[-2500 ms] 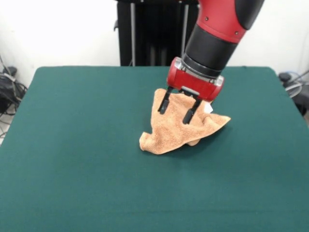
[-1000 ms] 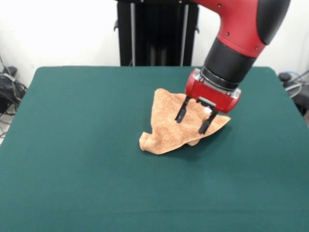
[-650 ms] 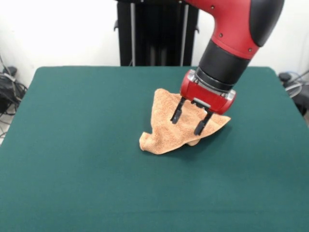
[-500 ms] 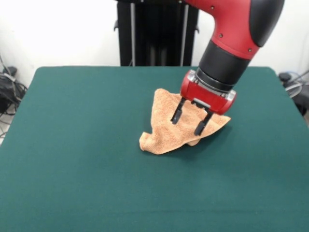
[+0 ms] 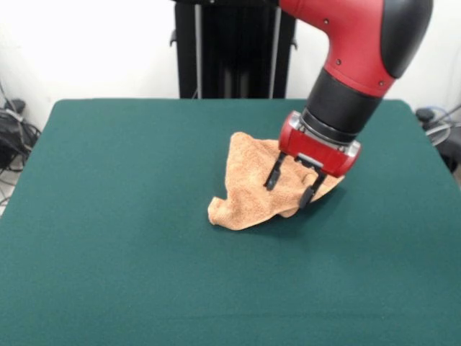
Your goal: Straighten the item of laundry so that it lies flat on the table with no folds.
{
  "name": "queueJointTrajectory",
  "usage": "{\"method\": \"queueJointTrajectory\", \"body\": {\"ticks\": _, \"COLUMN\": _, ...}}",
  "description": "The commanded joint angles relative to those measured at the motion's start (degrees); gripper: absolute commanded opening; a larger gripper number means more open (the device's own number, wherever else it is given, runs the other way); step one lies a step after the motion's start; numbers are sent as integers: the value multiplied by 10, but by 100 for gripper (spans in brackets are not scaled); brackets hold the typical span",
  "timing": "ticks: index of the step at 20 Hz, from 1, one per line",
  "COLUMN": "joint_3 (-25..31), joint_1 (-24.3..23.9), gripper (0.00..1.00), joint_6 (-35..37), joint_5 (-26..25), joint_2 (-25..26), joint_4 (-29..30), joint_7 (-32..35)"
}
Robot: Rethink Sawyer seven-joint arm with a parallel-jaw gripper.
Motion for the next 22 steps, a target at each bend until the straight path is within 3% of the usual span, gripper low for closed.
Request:
{"method": "queueJointTrajectory", "body": {"ticks": 1, "joint_3": 29, "joint_1": 16, "gripper": 100, "joint_6": 22, "joint_5": 40, "joint_2": 34, "joint_4": -25, "joint_7": 203}}
{"method": "queueJointTrajectory", "body": {"ticks": 6, "joint_3": 21, "joint_1": 22, "gripper": 100, "joint_6": 30, "joint_5": 43, "joint_2": 41, "joint_4": -28, "joint_7": 200}}
{"method": "queueJointTrajectory", "body": {"ticks": 13, "joint_3": 39, "joint_1": 2, "gripper": 100, "joint_6": -22, "joint_5": 33, "joint_2": 61, "joint_4": -3, "joint_7": 167}}
{"method": "queueJointTrajectory", "body": {"ticks": 22, "joint_3": 10, "joint_1": 1, "gripper": 100, "joint_6": -1, "joint_5": 25, "joint_2": 64, "joint_4": -2, "joint_7": 164}}
